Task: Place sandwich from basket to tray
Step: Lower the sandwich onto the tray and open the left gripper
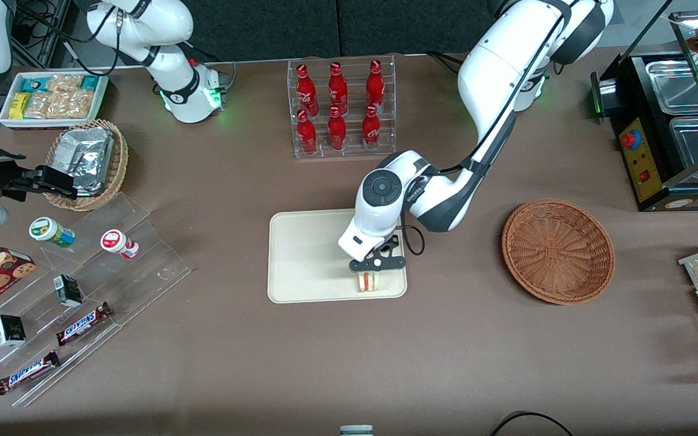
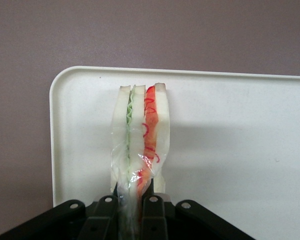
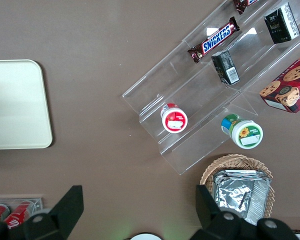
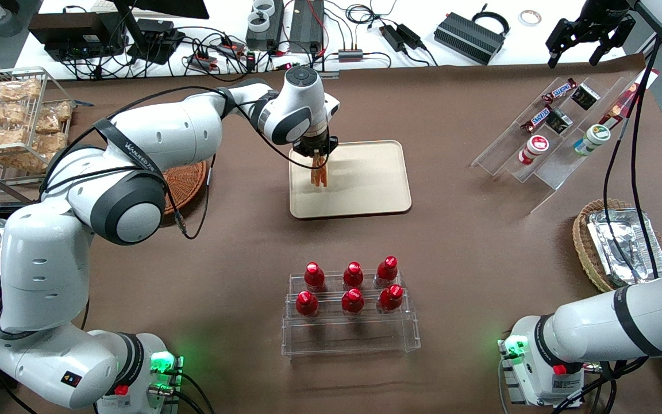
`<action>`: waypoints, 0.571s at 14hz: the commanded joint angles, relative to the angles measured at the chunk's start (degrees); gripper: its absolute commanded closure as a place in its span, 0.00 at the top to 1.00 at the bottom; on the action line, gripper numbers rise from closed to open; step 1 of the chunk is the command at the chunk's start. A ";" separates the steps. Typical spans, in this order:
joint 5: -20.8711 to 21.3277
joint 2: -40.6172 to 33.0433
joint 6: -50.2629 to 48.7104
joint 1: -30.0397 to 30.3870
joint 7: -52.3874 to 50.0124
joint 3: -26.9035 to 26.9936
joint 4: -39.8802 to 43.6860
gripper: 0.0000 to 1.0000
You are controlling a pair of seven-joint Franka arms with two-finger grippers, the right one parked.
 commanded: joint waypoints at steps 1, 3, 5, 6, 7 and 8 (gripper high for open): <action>1.24 -0.41 1.68 -0.81 -1.83 0.67 -1.03 0.00; 1.24 -0.24 1.86 -0.89 -2.18 0.59 -1.12 0.00; 1.24 -0.24 2.04 -2.12 -3.40 0.67 -0.86 0.00; 1.33 -0.15 2.21 -2.65 -3.93 0.67 -0.77 0.00; 1.33 -0.06 2.21 -2.74 -4.20 0.67 -0.69 0.00; 1.33 -0.06 2.21 -3.26 -4.37 0.67 -0.68 0.00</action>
